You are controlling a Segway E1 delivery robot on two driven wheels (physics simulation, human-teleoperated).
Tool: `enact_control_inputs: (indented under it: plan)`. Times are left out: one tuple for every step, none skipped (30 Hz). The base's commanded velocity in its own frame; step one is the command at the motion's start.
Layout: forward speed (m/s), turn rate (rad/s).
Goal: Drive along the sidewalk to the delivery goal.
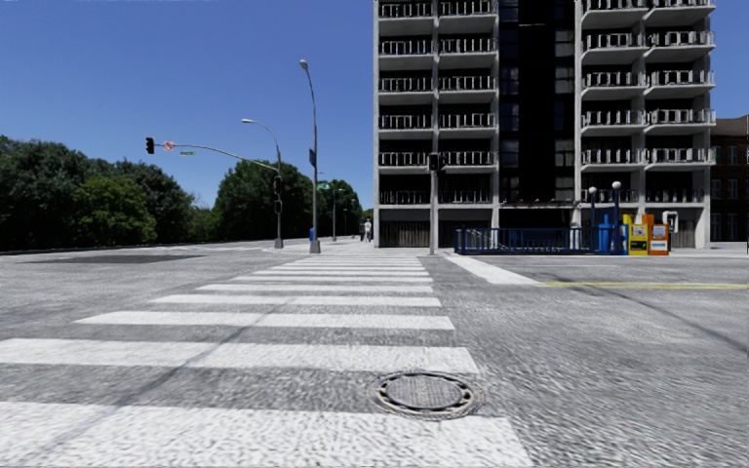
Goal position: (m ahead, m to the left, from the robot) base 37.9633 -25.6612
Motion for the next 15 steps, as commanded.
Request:
enact_control_inputs:
  plan:
    - [1.33, 0.0]
    - [1.33, 0.0]
    - [1.33, 0.0]
    - [2.0, 0.0]
    - [2.0, 0.0]
    - [2.0, 0.0]
    - [2.0, 0.0]
    - [2.0, 0.0]
    - [2.0, 0.0]
    - [2.0, 0.0]
    - [2.0, 0.0]
    - [2.0, 0.0]
    - [2.0, 0.0]
    - [2.0, 0.0]
    - [2.0, 0.0]
